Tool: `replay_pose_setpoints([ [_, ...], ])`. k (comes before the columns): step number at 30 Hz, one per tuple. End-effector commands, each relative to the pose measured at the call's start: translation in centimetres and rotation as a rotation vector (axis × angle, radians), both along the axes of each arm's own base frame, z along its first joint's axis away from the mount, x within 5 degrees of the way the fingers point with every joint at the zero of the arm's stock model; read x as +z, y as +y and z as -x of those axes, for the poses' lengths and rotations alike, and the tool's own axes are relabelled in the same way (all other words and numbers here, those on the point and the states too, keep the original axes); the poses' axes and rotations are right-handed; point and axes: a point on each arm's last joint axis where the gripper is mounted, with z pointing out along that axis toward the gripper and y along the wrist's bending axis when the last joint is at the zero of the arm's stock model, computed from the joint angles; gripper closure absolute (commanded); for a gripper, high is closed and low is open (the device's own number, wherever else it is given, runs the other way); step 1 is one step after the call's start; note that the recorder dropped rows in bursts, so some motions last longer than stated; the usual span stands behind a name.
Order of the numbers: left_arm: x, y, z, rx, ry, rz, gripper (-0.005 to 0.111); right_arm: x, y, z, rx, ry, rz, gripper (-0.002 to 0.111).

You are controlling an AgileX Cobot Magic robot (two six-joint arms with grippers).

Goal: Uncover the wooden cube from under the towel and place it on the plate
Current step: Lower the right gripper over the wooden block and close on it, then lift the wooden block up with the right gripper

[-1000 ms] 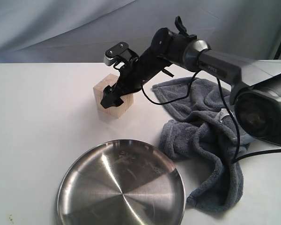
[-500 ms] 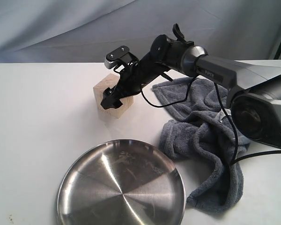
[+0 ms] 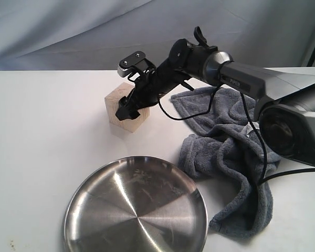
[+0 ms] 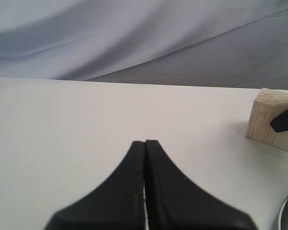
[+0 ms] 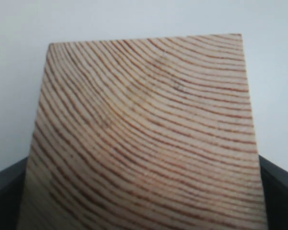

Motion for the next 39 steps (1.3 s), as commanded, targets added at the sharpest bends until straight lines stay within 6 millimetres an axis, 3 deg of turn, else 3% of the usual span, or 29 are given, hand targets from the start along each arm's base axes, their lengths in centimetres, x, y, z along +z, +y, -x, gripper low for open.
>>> replay_pose_setpoints([
  [1,-0.1,0.0,0.0,0.000,-0.001,0.007,0.107,0.1,-0.1,-0.1,-0.006,-0.006,-0.005,0.053],
  [9,-0.1,0.0,0.0,0.000,-0.001,0.007,0.107,0.2,-0.1,0.0,0.000,0.002,-0.003,0.074],
  [20,-0.1,0.0,0.0,0.000,-0.001,0.007,0.107,3.2,-0.2,0.4,0.047,-0.042,0.002,0.104],
  [25,-0.1,0.0,0.0,0.000,-0.001,0.007,0.107,4.6,-0.3,0.6,0.054,-0.057,-0.004,0.106],
  [32,-0.1,0.0,0.0,0.000,-0.001,0.007,0.107,9.2,-0.5,1.7,0.112,-0.092,-0.031,0.106],
  [39,-0.1,0.0,0.0,0.000,-0.001,0.007,0.107,12.1,0.0,3.5,0.230,-0.049,-0.144,0.106],
])
